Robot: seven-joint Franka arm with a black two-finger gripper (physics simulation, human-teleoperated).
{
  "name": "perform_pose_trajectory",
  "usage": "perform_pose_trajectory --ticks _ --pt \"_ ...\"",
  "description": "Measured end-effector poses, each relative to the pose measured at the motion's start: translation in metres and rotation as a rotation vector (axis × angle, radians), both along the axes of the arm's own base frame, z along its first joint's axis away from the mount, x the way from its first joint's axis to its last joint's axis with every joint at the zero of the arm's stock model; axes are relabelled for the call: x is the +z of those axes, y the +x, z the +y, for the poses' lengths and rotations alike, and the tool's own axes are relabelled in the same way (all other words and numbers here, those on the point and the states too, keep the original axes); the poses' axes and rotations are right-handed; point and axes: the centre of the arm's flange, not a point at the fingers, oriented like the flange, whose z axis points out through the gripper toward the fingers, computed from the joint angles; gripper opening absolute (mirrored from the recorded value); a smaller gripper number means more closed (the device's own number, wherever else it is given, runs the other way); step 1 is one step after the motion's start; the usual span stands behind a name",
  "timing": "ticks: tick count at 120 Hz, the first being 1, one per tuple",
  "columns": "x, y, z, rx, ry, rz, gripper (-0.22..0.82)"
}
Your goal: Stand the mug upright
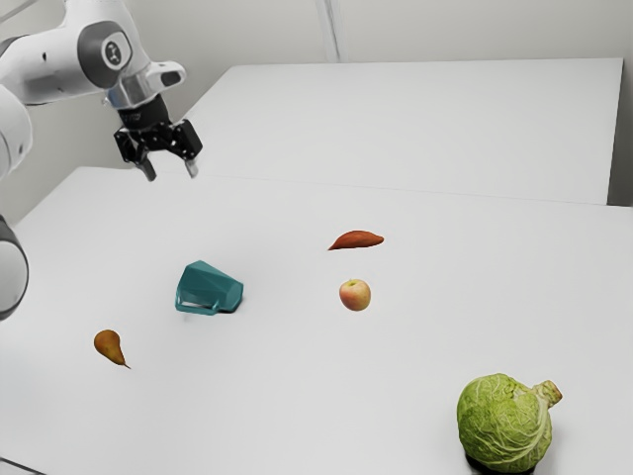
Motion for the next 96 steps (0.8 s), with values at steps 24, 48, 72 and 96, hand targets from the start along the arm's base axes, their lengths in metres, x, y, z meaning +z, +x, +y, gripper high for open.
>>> perform_pose_trajectory --ticks 24,48,72,96 --pt "-0.052 -0.024 0.037 0.035 -0.17 0.054 0.6" --pt "-0.09 -0.044 0.051 -0.019 -0.243 0.095 0.6" --pt "-0.124 -0.059 0.065 -0.078 -0.288 0.109 0.6" --pt "-0.155 -0.055 0.075 -0.129 -0.343 0.051 0.6"
